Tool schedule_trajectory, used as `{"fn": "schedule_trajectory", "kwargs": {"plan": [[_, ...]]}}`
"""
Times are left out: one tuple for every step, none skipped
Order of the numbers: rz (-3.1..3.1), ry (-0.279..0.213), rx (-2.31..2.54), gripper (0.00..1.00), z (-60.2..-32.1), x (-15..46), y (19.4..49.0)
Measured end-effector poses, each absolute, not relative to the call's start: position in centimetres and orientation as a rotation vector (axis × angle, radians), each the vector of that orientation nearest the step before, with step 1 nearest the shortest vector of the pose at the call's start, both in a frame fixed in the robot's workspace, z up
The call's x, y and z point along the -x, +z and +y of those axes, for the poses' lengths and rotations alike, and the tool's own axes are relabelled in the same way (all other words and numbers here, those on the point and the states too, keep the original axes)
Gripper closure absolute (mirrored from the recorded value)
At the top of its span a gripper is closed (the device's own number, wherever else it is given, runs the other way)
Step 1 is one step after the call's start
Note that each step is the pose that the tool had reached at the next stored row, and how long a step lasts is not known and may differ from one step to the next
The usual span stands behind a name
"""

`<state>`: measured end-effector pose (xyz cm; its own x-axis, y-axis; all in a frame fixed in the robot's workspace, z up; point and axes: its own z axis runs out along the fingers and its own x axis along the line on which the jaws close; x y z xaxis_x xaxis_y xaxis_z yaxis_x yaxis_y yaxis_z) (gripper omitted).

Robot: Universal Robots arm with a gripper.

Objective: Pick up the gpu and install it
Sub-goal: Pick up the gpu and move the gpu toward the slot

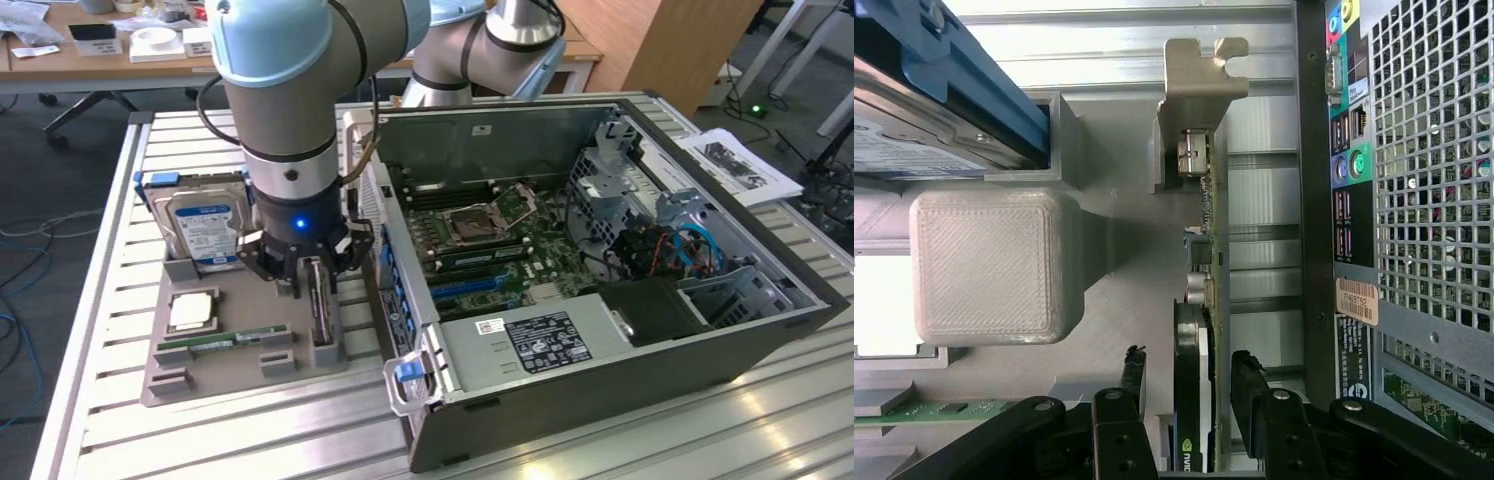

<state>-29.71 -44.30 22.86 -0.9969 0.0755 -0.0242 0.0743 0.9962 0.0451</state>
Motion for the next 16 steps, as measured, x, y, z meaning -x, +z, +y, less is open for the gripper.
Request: {"fn": "schedule_trajectory", "kwargs": {"plan": [[3.113,0.069,-0.117,0.53,-44.30,29.71,22.86],[3.113,0.069,-0.117,0.53,-44.30,29.71,22.86],[3.113,0.069,-0.117,0.53,-44.30,29.71,22.86],[3.113,0.069,-0.117,0.53,-44.30,29.71,22.86],[3.113,0.069,-0.117,0.55,-44.30,29.71,22.86],[3.113,0.069,-0.117,0.55,-44.30,29.71,22.86],[3.113,0.069,-0.117,0.61,-44.30,29.71,22.86],[3.113,0.069,-0.117,0.61,-44.30,29.71,22.86],[3.113,0.069,-0.117,0.61,-44.30,29.71,22.86],[3.113,0.069,-0.117,0.61,-44.30,29.71,22.86],[3.113,0.069,-0.117,0.61,-44.30,29.71,22.86],[3.113,0.069,-0.117,0.61,-44.30,29.71,22.86],[3.113,0.069,-0.117,0.61,-44.30,29.71,22.86],[3.113,0.069,-0.117,0.61,-44.30,29.71,22.86],[3.113,0.069,-0.117,0.61,-44.30,29.71,22.86],[3.113,0.069,-0.117,0.61,-44.30,29.71,22.86]]}}
